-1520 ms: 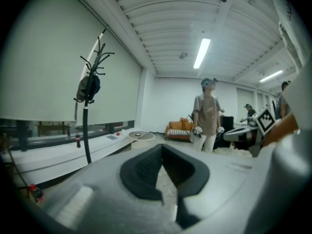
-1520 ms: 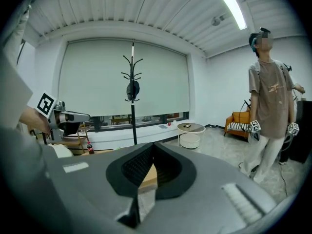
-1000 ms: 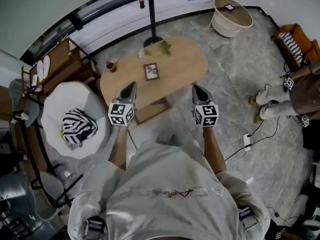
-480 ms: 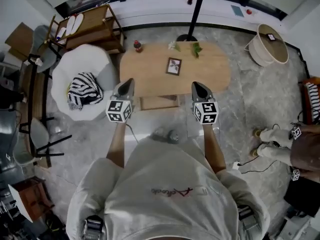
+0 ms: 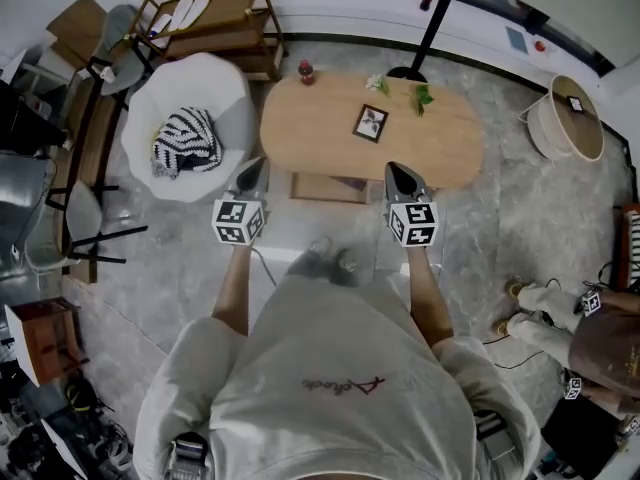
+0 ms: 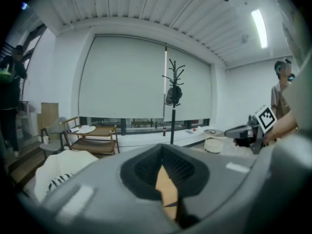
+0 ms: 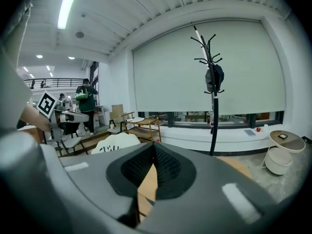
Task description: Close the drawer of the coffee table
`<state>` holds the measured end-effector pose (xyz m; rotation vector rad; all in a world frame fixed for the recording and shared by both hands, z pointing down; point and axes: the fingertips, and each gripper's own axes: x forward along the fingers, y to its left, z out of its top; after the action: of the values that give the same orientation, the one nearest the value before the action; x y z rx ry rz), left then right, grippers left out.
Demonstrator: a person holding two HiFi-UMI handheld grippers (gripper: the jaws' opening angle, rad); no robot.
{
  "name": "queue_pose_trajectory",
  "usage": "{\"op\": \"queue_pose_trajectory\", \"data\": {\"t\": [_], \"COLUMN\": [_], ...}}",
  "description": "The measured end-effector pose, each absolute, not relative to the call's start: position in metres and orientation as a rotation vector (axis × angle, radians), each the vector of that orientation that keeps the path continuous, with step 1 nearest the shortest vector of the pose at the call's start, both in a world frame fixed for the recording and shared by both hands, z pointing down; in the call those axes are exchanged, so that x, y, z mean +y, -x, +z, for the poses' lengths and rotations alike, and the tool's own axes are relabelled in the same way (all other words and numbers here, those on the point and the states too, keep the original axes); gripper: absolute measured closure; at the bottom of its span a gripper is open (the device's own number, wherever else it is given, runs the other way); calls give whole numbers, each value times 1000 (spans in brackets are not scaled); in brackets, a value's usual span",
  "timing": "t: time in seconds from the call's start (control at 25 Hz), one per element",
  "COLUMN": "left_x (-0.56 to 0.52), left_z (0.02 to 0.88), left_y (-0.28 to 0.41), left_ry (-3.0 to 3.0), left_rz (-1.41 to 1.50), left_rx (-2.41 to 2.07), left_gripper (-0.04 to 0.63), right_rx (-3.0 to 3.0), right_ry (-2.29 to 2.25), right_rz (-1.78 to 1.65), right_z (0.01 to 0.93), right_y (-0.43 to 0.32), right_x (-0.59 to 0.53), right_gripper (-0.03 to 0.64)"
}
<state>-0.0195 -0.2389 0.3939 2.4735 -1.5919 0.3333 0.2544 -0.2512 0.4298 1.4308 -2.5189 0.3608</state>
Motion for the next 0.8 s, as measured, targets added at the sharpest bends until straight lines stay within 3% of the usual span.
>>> {"op": "queue_pose_trajectory", "data": {"t": [0.8], "left_x": [-238], "left_z": [472], "left_y": [26], "left_ry": [-2404], "left_rz": [390], "left_rx": [-1462], "left_gripper": [595], "right_rx": [-2408], "right_ry": [-1379], "right_rz": [459], "right_z": [495], "right_y": [-249], "right_x": [-233], "right_gripper": [612]}}
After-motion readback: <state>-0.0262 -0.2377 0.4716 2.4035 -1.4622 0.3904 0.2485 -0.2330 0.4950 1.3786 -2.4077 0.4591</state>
